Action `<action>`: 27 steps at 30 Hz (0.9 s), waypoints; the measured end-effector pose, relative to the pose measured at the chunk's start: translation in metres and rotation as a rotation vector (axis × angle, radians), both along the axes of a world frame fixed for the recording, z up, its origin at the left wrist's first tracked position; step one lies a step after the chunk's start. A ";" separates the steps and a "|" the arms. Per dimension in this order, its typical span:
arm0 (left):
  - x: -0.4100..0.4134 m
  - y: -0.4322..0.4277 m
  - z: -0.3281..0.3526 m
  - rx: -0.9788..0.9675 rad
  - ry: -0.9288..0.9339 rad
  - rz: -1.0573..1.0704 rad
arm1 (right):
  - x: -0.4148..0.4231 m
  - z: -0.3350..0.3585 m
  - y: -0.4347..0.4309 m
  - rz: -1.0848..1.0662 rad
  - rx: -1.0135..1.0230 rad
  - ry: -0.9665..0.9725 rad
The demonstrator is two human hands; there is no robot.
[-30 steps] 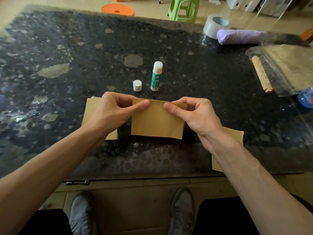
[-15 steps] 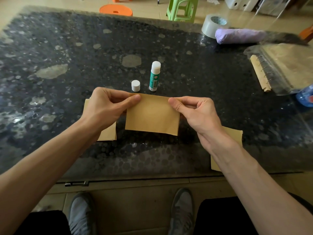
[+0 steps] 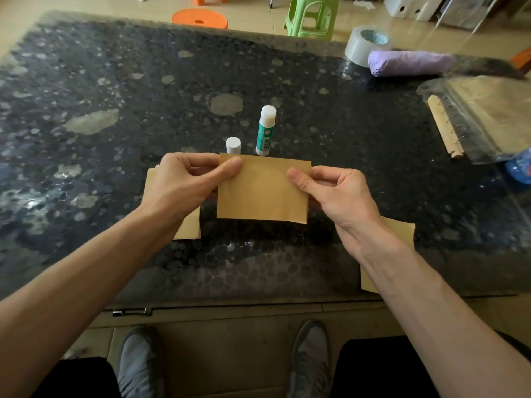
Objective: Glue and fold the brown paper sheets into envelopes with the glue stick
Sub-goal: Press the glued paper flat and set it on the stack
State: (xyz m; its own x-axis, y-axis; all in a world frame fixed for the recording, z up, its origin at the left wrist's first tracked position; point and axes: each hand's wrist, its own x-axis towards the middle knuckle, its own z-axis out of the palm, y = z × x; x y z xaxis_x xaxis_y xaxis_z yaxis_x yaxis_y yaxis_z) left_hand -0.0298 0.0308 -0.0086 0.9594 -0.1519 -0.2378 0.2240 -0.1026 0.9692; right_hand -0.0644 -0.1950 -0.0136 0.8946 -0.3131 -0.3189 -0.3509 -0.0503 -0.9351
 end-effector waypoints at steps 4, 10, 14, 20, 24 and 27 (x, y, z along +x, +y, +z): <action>-0.005 -0.007 0.000 -0.060 0.129 -0.046 | -0.002 0.003 0.003 0.064 0.033 -0.041; -0.007 -0.012 -0.002 -0.058 0.163 -0.032 | -0.009 0.002 0.014 0.144 0.096 -0.030; -0.011 -0.014 -0.003 -0.094 0.199 -0.064 | -0.009 0.002 0.016 0.132 0.078 -0.055; -0.013 -0.018 -0.002 -0.093 0.202 -0.071 | -0.010 0.000 0.021 0.160 0.104 -0.015; -0.012 -0.015 -0.002 -0.122 0.209 -0.060 | -0.008 0.000 0.018 0.113 0.082 -0.022; -0.013 -0.017 -0.002 -0.127 0.195 -0.060 | -0.010 0.000 0.021 0.126 0.131 -0.016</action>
State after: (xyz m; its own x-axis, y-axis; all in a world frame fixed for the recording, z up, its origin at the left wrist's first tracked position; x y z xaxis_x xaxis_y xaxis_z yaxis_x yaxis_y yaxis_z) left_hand -0.0432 0.0139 -0.0107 0.8858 -0.2475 -0.3926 0.4050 -0.0010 0.9143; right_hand -0.0747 -0.1745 -0.0131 0.9295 -0.1552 -0.3346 -0.3341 0.0301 -0.9420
